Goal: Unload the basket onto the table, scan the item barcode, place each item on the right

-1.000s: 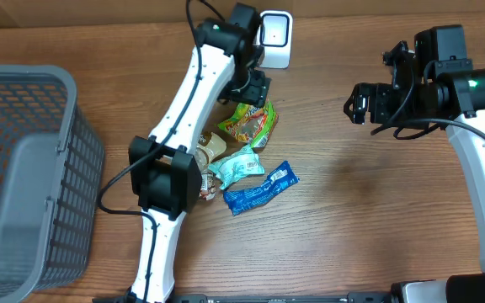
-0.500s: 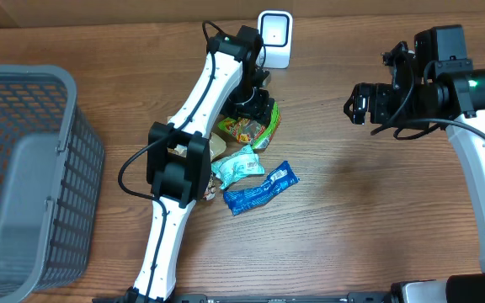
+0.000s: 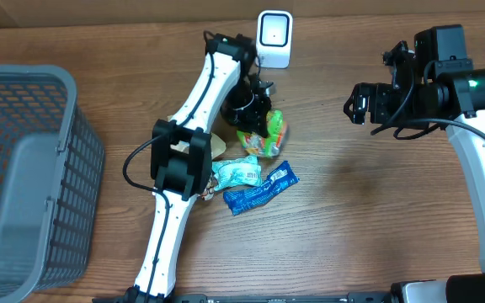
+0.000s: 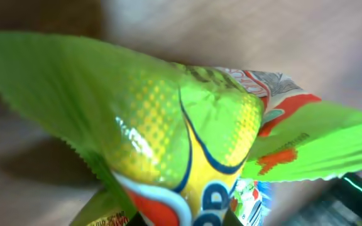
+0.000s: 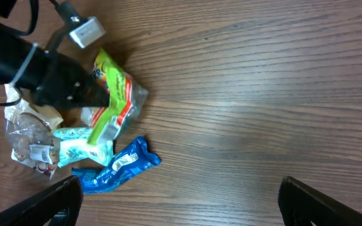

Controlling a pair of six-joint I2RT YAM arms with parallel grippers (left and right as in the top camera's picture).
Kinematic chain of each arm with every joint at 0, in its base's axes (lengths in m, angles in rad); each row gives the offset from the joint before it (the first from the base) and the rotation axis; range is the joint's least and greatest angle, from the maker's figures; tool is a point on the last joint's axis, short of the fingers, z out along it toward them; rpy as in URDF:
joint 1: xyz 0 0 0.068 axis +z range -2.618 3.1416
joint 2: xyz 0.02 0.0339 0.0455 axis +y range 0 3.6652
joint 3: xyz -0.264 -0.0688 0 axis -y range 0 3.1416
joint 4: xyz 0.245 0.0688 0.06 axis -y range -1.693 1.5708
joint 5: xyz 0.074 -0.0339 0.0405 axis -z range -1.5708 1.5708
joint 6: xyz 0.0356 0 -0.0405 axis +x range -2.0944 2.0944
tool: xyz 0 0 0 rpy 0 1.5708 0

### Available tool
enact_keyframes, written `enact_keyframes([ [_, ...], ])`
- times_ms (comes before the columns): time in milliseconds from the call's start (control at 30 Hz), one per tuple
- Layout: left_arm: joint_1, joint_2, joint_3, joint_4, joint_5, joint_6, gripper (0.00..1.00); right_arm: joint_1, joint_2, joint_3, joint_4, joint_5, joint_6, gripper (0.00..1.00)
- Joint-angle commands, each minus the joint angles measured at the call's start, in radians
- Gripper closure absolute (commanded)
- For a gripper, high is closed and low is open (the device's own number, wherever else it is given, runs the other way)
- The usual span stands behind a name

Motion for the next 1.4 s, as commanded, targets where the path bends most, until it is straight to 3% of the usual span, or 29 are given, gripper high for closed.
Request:
enact_keyframes([
  [0, 0.091, 0.010, 0.127, -0.097, 0.615, 0.245, 0.96, 0.003, -0.001, 0.022, 0.005, -0.001, -0.005, 0.00],
  [167, 0.184, -0.057, 0.134, -0.097, 1.020, 0.294, 0.96, 0.003, -0.001, 0.022, 0.005, -0.001, -0.005, 0.00],
  [433, 0.205, -0.282, 0.134, -0.083, 1.023, 0.293, 0.96, 0.003, -0.001, 0.022, 0.010, -0.001, -0.004, 0.00],
  [533, 0.205, -0.386, 0.134, -0.044, 0.931, 0.236, 0.96, 0.003, -0.001, 0.022, 0.010, -0.001, -0.004, 0.00],
  [667, 0.189, -0.533, 0.134, 0.091, 0.661, -0.036, 0.96, 0.003, -0.001, 0.022, 0.015, -0.002, -0.003, 0.00],
  [767, 0.158, -0.611, 0.134, 0.175, 0.472, -0.148, 0.96, 0.003, -0.001, 0.022, 0.017, -0.002, 0.000, 0.00],
  [1067, 0.110, -0.643, 0.134, 0.214, 0.375, -0.183, 0.96, 0.003, -0.001, 0.022, 0.013, -0.002, 0.000, 0.00],
  [1167, 0.096, -0.643, 0.134, 0.214, 0.270, -0.183, 0.96, 0.003, -0.001, 0.022, 0.013, -0.002, 0.000, 0.00],
  [1333, 0.032, -0.632, 0.132, 0.215, -0.159, -0.183, 0.96, 0.003, -0.001, 0.022, 0.013, -0.002, 0.000, 0.00],
  [1367, -0.003, -0.618, 0.132, 0.222, -0.332, -0.183, 0.96, 0.003, -0.001, 0.022, 0.013, -0.002, 0.000, 0.00],
])
